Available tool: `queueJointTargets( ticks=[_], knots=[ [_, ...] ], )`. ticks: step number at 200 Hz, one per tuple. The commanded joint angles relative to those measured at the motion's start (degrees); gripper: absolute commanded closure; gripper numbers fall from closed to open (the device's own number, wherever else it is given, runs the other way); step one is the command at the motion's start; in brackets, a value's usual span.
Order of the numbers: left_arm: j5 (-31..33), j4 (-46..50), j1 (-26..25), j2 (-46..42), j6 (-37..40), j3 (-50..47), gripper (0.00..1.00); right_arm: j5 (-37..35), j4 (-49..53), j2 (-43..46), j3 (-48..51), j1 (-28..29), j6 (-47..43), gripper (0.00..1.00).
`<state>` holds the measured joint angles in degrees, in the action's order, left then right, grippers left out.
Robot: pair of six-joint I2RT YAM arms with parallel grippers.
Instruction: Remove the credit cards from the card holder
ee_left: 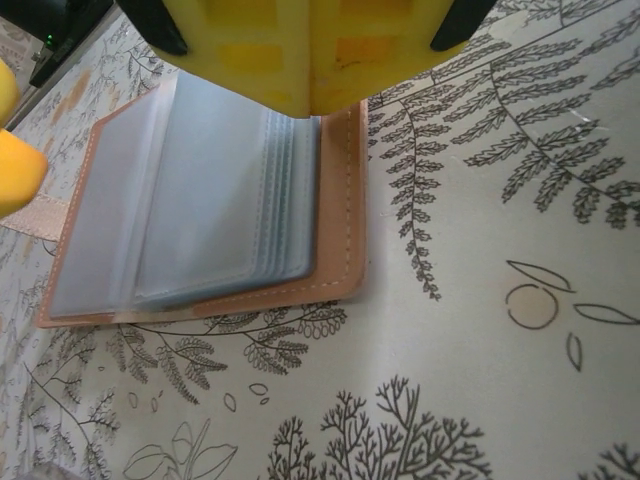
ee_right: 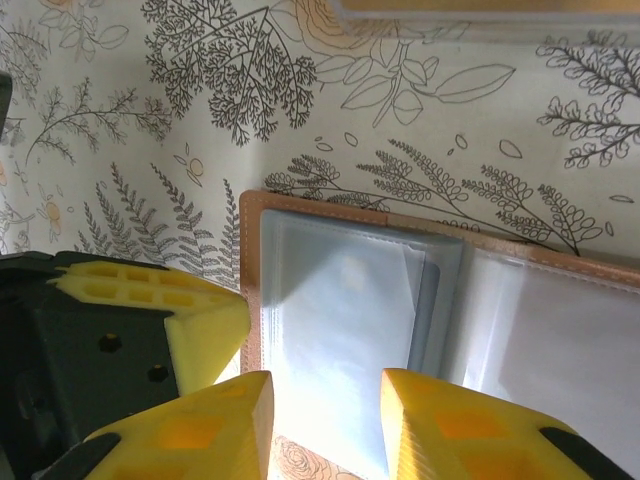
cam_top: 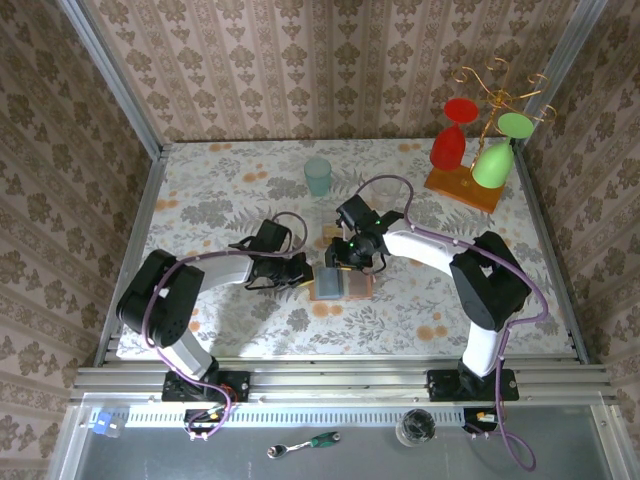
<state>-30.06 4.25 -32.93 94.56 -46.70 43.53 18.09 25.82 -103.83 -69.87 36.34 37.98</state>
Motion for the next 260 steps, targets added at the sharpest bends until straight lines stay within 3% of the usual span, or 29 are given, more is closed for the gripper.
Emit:
queueJointTargets(
  ticks=[1,103,260],
  knots=[
    [-1.05,0.25,-0.21,0.93,-0.23,0.15,1.0,1.42,-0.11,0.5,0.73,0.49,0.96,0.65],
    [0.47,2.15,-0.13,1.13,1.0,0.33,1.0,5.6,-1.46,-2.33,1.31,1.45,2.51,0.63],
    [0.23,2.27,0.23,1.07,1.44,0.14,1.0,4.11,-1.34,-5.27,1.4,1.98,2.91,0.63]
  ],
)
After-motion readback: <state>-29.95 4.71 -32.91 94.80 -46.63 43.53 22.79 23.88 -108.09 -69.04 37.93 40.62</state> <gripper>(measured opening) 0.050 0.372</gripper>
